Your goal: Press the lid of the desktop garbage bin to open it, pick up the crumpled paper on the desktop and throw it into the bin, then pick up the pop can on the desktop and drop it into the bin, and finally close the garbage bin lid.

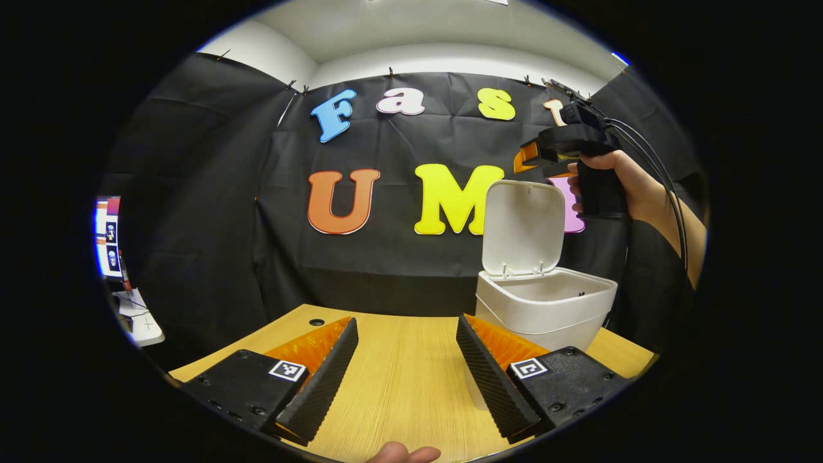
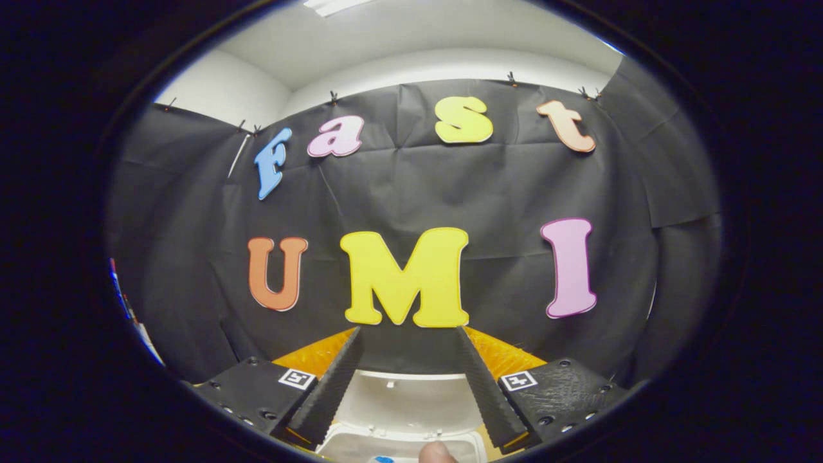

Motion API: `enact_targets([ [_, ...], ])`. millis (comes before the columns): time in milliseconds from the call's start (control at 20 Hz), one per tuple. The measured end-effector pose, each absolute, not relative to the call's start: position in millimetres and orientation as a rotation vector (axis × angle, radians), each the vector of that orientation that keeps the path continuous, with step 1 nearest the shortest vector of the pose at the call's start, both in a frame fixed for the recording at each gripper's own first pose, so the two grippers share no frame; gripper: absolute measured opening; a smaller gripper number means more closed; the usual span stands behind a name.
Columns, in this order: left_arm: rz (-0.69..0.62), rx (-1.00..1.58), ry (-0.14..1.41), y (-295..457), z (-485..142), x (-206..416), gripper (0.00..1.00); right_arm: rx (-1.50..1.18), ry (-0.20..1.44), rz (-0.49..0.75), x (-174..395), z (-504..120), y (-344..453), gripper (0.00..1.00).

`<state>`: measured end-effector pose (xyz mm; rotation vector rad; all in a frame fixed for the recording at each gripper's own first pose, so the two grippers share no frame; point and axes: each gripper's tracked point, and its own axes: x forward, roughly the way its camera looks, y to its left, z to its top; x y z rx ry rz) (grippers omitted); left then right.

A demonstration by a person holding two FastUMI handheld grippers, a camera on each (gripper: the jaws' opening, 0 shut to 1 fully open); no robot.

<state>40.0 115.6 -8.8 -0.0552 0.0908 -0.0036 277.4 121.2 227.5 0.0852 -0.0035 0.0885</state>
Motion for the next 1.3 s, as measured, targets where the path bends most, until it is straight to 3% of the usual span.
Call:
enact_targets([
  [450, -0.014, -0.045, 0.081, 108, -6, 36, 0.99, 0.071, 0.069, 0.114, 264, 209, 128, 0.9],
  [1300, -0.03, -0.022, 0.047, 79, 3, 8, 0.99, 0.056, 0.101, 0.19, 144, 137, 135, 0.92],
])
